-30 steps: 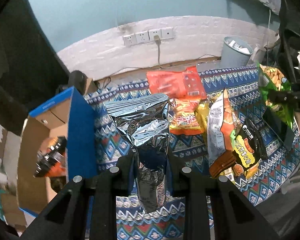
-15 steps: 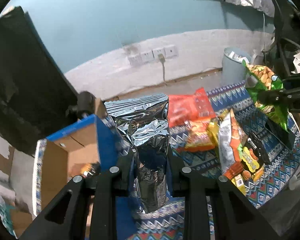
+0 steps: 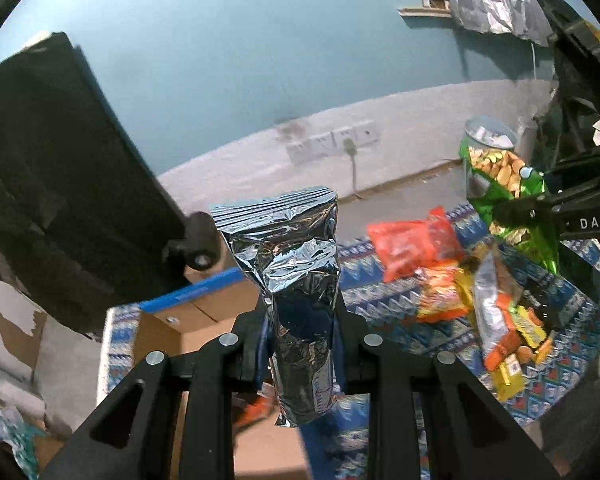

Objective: Organize snacks
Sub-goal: 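Lift both held bags and carry them over the cardboard box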

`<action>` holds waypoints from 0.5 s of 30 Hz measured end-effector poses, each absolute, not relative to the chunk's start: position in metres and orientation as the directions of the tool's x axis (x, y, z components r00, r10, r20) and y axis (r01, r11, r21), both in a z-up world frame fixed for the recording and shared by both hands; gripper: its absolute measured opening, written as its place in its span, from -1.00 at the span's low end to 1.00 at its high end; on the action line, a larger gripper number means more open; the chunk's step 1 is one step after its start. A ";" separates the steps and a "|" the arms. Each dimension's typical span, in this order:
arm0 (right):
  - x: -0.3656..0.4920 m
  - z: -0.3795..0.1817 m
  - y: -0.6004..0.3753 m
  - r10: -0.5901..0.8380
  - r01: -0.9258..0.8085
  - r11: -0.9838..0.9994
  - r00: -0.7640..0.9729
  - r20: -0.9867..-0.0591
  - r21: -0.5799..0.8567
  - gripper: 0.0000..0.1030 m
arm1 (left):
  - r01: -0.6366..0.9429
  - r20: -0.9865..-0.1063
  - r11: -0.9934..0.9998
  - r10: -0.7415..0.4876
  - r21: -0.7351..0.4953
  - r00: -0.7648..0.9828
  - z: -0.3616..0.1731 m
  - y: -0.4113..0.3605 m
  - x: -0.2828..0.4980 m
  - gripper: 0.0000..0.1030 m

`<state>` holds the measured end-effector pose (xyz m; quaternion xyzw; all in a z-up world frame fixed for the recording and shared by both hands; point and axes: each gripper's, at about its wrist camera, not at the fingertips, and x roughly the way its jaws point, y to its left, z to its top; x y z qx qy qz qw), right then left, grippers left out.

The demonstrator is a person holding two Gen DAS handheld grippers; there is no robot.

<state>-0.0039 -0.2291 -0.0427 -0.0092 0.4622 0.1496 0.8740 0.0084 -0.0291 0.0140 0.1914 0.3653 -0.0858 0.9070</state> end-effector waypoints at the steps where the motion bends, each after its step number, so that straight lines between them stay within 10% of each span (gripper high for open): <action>1: -0.002 -0.041 -0.222 0.258 -0.279 0.952 0.526 -0.811 0.122 -0.39 | 0.286 -0.688 0.913 -0.008 0.291 0.725 0.017 -0.023 0.010 -0.51; 15: 0.028 -0.027 -0.122 0.330 -0.403 0.907 0.495 -0.804 0.124 -0.39 | 0.176 -0.703 0.949 0.062 0.261 0.708 0.016 0.065 0.028 -0.51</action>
